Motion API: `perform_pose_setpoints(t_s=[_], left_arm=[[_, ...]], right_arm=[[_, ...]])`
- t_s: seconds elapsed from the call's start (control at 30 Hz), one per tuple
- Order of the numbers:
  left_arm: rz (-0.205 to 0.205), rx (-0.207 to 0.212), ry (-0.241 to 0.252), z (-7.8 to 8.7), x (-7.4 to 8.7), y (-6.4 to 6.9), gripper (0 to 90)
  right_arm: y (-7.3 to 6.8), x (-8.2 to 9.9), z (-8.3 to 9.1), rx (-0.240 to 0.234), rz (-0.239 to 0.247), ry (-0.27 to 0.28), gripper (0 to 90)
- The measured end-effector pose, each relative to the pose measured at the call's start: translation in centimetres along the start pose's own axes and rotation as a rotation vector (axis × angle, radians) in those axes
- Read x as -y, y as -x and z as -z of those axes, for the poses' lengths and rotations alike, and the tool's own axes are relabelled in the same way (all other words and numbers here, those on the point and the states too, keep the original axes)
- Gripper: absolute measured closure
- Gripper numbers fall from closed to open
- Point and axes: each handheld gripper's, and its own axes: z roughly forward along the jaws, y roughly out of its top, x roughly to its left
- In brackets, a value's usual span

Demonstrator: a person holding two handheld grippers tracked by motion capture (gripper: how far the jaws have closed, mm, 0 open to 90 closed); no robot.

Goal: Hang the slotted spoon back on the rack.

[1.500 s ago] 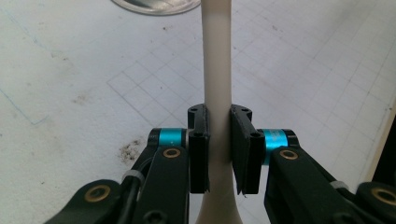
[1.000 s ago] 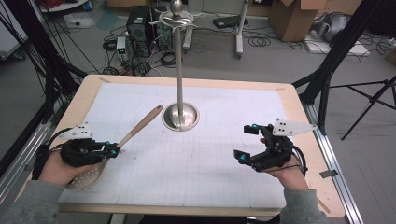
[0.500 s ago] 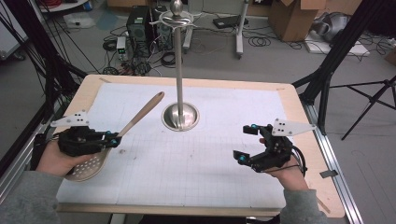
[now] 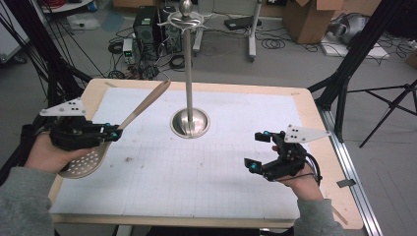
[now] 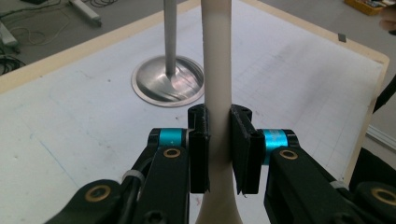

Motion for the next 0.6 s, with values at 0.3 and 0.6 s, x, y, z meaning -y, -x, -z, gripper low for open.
perform_pose_setpoints(t_s=[0.3, 0.6], left_arm=[[-0.011, -0.032, -0.016, 1.2, -1.4, -0.4, 78.1], [0.006, -0.021, -0.014, 1.4, -2.8, -1.4, 78.1]], right_arm=[[0.0, 0.0, 0.0, 0.001, -0.004, 0.002, 1.5], [0.0, 0.0, -0.2, -0.005, -0.010, 0.000, 1.5]])
